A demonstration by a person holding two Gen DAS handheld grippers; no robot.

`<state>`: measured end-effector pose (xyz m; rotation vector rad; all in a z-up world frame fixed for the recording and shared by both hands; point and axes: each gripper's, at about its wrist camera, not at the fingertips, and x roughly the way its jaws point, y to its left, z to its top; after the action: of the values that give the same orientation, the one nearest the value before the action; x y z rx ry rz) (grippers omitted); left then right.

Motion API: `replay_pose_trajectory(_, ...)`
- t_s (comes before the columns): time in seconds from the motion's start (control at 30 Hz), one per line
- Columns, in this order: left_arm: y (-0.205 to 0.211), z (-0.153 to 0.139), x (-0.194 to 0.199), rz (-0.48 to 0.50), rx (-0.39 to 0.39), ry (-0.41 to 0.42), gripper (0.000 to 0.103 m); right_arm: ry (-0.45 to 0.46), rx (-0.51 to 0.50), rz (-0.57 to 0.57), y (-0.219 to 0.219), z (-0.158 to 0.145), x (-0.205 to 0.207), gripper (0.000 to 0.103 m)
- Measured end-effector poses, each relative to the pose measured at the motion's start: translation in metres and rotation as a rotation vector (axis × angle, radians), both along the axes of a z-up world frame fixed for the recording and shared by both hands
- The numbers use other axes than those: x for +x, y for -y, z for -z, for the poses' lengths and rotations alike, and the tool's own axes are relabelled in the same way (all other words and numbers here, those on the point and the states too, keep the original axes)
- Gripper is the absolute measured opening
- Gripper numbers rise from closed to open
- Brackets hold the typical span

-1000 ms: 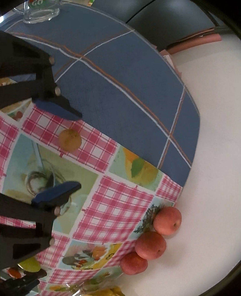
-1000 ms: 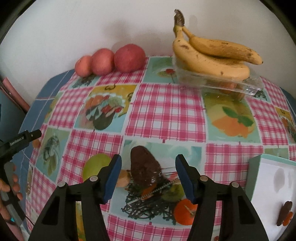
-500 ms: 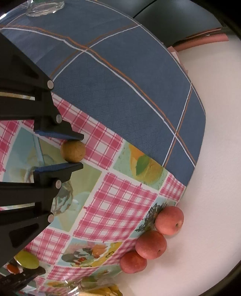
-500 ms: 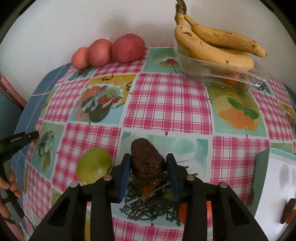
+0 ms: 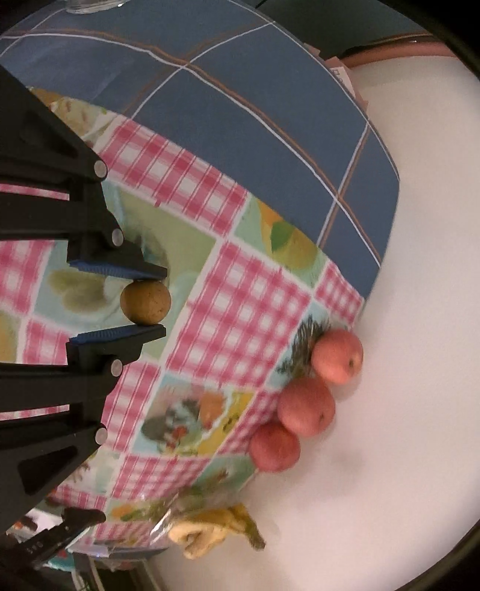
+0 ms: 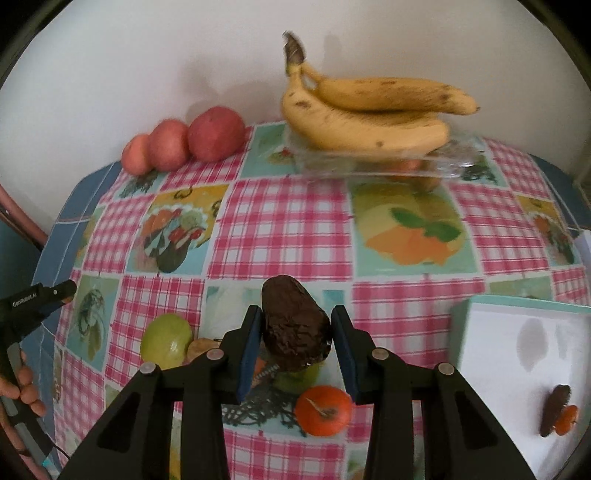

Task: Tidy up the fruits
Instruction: 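Carry the avocado into the white tray and open the right gripper while the left releases the brown fruit there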

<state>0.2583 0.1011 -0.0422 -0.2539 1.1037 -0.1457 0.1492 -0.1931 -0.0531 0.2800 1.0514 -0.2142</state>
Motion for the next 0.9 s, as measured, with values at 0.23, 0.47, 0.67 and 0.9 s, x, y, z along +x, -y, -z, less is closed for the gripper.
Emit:
replay_pose_trajectory(0.23, 0.03, -0.025, -0.031, 0.054, 0.011, 0.028, 0.025, 0.012, 0.011, 0.037, 0.014, -0.022, -0.023, 0.04)
replay_pose_trajectory(0.47, 0.054, -0.037, -0.063, 0.092, 0.008, 0.033, 0.025, 0.036, -0.018, 0.052, 0.028, -0.049, -0.058, 0.04)
replay_pose_trajectory(0.67, 0.068, -0.036, -0.09, 0.125, 0.016, 0.03, 0.025, 0.03, -0.017, 0.067, 0.036, -0.049, -0.085, 0.04)
replay_pose_trajectory(0.9, 0.081, -0.043, -0.11, 0.148, 0.049, 0.052, 0.025, 0.025, -0.009, 0.101, 0.043, -0.049, -0.114, 0.04)
